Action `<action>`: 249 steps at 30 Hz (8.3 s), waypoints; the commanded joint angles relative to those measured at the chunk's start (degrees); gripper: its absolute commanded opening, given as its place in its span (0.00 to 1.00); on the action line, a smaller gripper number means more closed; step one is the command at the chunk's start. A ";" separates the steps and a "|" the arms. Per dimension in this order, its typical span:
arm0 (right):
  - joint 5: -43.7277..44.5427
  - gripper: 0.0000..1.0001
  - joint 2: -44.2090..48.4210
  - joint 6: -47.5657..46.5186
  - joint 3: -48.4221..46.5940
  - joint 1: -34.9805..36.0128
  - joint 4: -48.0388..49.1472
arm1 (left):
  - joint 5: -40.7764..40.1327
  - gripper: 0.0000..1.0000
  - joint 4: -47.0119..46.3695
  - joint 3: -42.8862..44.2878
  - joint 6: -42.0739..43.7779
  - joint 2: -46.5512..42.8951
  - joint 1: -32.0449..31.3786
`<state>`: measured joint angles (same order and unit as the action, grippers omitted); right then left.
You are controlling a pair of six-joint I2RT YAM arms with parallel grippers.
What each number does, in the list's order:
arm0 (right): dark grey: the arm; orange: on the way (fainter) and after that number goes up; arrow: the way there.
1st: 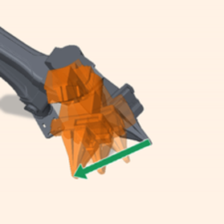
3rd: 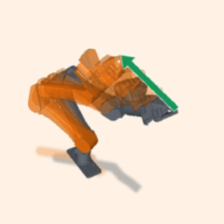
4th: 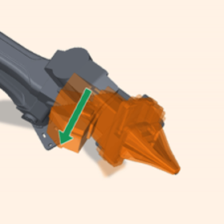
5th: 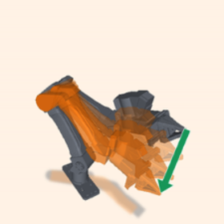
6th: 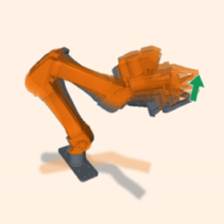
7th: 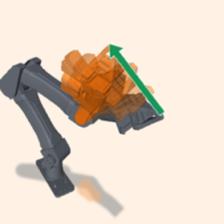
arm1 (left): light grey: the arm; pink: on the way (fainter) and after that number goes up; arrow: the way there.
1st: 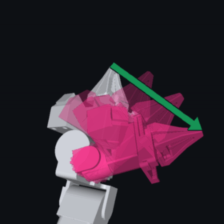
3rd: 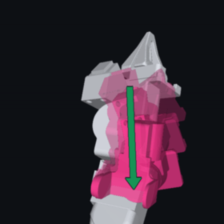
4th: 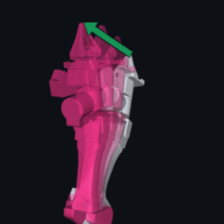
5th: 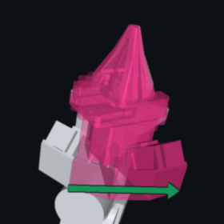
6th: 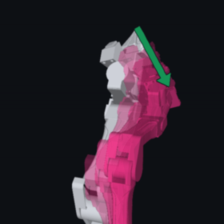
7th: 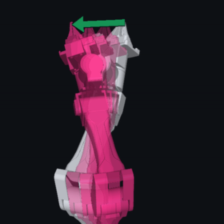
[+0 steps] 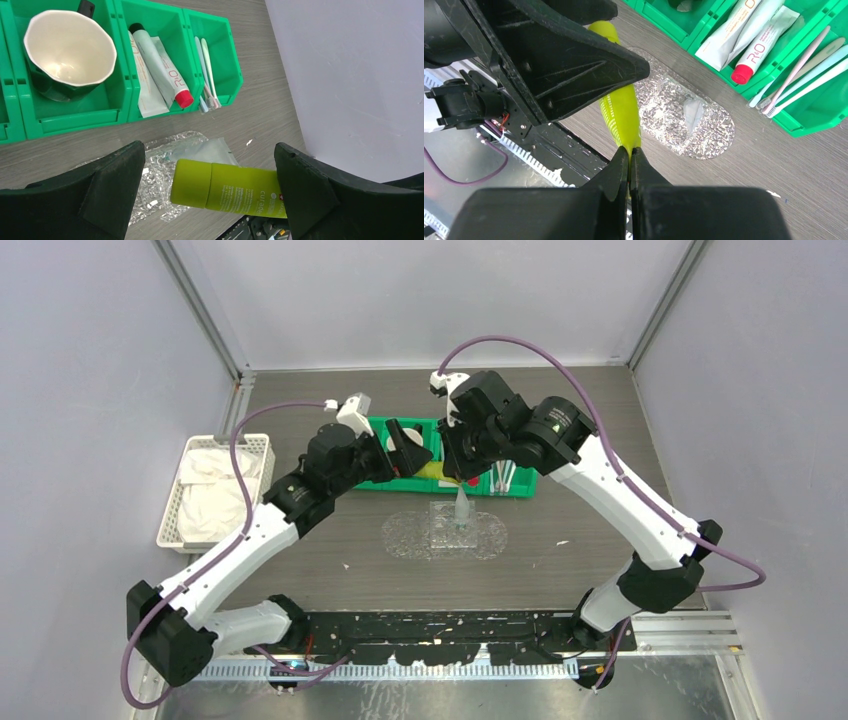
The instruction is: Prepare toiletry sets of a toothbrush and toothpaste on the tray
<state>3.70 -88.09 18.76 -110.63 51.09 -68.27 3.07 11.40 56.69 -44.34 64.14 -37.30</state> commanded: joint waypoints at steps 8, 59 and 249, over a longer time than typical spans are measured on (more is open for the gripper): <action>-2.92 0.01 -8.38 1.65 -26.25 -1.94 -15.54 | -5.25 1.00 21.74 1.89 8.21 -3.08 1.77; 3.69 0.01 -6.13 7.87 -3.47 9.63 -13.62 | 15.51 1.00 8.86 -3.40 2.94 -0.73 12.91; 22.07 0.01 2.90 19.09 34.72 6.83 32.78 | -9.28 0.86 -6.65 -19.95 -14.53 7.33 -10.34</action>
<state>24.84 -85.76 33.23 -75.20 57.89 -41.85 -3.20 2.42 37.28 -60.58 75.18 -47.31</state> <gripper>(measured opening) 0.079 0.856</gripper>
